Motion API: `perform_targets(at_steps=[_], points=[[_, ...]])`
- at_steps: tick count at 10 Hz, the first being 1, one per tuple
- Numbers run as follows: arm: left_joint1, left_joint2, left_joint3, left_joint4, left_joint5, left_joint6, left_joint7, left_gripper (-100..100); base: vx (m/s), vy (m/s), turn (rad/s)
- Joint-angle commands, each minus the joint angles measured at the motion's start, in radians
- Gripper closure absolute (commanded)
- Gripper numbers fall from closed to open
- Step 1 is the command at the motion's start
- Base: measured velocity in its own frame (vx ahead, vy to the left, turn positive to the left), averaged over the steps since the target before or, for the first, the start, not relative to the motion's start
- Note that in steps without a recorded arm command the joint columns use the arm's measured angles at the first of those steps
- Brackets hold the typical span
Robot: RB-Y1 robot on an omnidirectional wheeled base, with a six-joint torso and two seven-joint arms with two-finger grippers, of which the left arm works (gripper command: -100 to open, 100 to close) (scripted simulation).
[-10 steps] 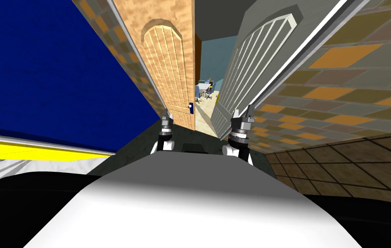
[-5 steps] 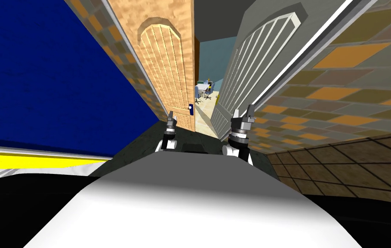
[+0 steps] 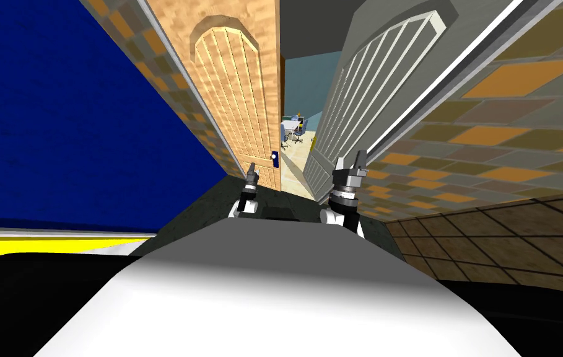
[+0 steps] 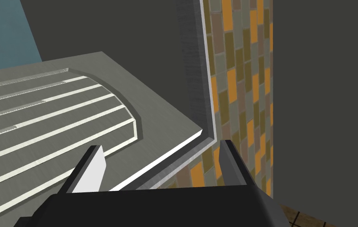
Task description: Push the door open
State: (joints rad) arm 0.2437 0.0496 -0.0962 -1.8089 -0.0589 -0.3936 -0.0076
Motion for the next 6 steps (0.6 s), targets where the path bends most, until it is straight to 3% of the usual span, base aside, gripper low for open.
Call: perform_targets(at_steps=[1,6], points=[[-0.019,0.002,-0.005,0.041,0.003,0.010,0.004,-100,0.107,0.080,-0.040],[-0.079,-0.007,-0.025,0.170,0.008,0.037,0.008,-100,0.092,0.059,-0.045]])
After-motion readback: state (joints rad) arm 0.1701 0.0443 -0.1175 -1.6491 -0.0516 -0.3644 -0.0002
